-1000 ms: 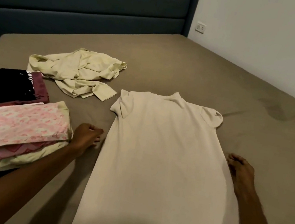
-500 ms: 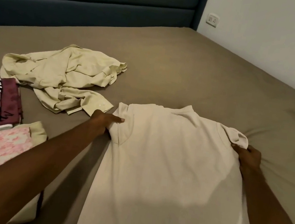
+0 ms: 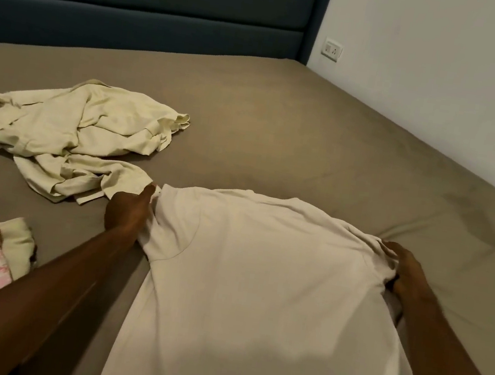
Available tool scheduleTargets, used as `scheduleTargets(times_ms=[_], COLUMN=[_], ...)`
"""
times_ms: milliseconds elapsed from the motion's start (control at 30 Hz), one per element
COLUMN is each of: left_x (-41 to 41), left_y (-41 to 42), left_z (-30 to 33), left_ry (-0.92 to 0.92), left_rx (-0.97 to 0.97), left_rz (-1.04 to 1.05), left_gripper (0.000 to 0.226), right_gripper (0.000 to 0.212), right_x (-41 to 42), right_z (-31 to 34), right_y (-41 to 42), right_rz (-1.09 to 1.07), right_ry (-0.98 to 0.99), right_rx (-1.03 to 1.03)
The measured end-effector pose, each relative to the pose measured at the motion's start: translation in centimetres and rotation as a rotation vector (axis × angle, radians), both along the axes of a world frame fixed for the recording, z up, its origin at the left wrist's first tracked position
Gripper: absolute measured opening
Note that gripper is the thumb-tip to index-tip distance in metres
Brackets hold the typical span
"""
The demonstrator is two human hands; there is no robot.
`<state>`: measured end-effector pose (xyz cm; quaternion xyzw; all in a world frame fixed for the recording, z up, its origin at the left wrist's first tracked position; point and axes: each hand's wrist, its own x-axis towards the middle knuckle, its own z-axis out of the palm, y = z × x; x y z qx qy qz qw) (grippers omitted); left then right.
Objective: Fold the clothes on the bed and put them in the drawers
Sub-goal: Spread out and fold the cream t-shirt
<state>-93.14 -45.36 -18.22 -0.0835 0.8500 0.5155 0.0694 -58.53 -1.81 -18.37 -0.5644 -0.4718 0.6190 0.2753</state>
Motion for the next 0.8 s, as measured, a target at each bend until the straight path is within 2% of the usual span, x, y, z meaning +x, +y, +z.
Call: scheduleTargets(times_ms=[167,233,333,367,500,533,567,600,667,700,733,800], left_x=[-1.7,-2.4,-3.1,-3.2,-2.6,-2.4,-2.7,-2.5,-2.7,-2.5,-2.5,-2.7], left_y=[1.1,1.4,1.0,0.9,1.1,1.2,0.7,0.6,0.1,-0.1,-0.2,-0.2], left_z=[0.6,0.5,-1.1,-1.5,-1.7,-1.6,-1.4,-1.3,-1.7,-1.7,-1.7,-2.1], left_ry=[-0.128,-0.155,-0.123,-0.098,-0.103,-0.116,-0.134,-0.154,-0.163,-0.172,-0.174,-0.188], left_rx=[0.145,0.16,0.252,0.253,0.292,0.331,0.374,0.419,0.457,0.463,0.475,0.506], left_rz=[-0.233,-0.205,-0.116,-0.109,-0.078,-0.068,-0.067,-0.093,-0.166,-0.196,-0.213,-0.215], left_gripper=[0.045,0.039,0.033,0.032,0.029,0.026,0.02,0.015,0.02,0.02,0.025,0.031], right_gripper=[0.032,0.028,0.029,0.026,0.008,0.009,0.022,0.031,0.032,0.029,0.028,0.032], right_x=[-1.5,-1.3,-1.4,-1.8,-2.0,-2.5,-3.7,-4.7,-8.1,-10.0,-11.8,-14.9], right_z=[0.6,-0.3,-1.1,-0.8,0.2,0.3,0.3,0.5,0.7,1.1,0.8,0.2], right_y=[1.1,0.7,-0.6,-1.0,-0.3,-0.3,-0.6,-0.8,-1.6,-2.4,-2.7,-4.3], right_rz=[0.099,0.048,-0.075,-0.102,-0.092,-0.053,-0.036,-0.074,-0.133,-0.07,0.04,0.286], right_ry=[-0.084,-0.05,0.188,0.151,-0.091,-0.171,-0.315,-0.527,-0.911,-0.998,-0.981,-0.888], right_rx=[-0.011,0.072,0.174,0.204,0.198,0.213,0.242,0.295,0.617,0.823,0.976,1.007])
